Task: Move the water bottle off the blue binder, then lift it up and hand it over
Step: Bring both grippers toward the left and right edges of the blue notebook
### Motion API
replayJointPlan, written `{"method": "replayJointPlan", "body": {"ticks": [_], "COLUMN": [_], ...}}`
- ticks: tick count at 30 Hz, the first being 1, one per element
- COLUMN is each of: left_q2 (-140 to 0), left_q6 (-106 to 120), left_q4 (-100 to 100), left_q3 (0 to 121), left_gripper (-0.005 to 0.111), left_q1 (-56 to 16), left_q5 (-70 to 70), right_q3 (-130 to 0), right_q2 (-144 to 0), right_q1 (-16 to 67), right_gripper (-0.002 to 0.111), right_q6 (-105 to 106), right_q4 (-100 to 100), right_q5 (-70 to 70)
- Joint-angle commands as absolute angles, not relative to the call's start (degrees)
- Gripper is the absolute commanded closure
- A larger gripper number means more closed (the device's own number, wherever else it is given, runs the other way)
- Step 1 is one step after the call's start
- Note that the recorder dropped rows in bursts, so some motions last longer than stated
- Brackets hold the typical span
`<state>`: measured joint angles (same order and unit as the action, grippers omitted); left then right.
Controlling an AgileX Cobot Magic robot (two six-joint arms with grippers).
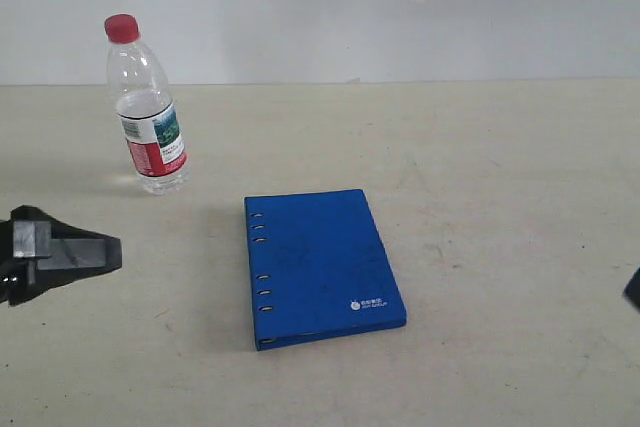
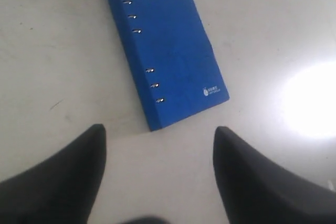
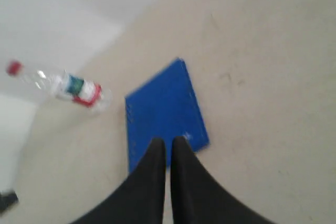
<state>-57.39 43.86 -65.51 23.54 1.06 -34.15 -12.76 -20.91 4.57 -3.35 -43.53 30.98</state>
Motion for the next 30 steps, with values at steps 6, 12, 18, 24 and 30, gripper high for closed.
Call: {"method": "replayJointPlan", "body": {"ticks": [6, 12, 18, 24, 30], "left_q2": [-75.31, -85.06, -93.46, -99.65, -104.41], "left_q6": [67.82, 75.90, 75.90, 76.33, 77.57], "left_q4": [-94.38, -99.95, -99.95, -99.95, -99.95], "left_q3": [23.31, 24.24, 28.83, 32.57, 34.79], "left_gripper": [0.050, 0.050, 0.050, 0.050, 0.050], "left_q1": [0.75, 0.75, 0.75, 0.75, 0.75], "left_q5": [-39.66, -44.87, -47.55, -47.76, -47.76], "right_q3": [-19.23, -24.04, -32.22, -39.99, -44.23], "right_q2": [-46.69, -61.68, -77.84, -89.85, -98.45], "right_q1": [4.59, 4.59, 4.59, 4.59, 4.59], "right_gripper": [0.063, 0.044, 0.045, 0.045, 0.045], "right_q6": [38.91, 46.37, 50.77, 56.91, 60.59], "right_q4": [-66.53, -75.26, -75.94, -75.94, -76.01], "right_q5": [35.06, 34.00, 43.60, 45.31, 47.75]}}
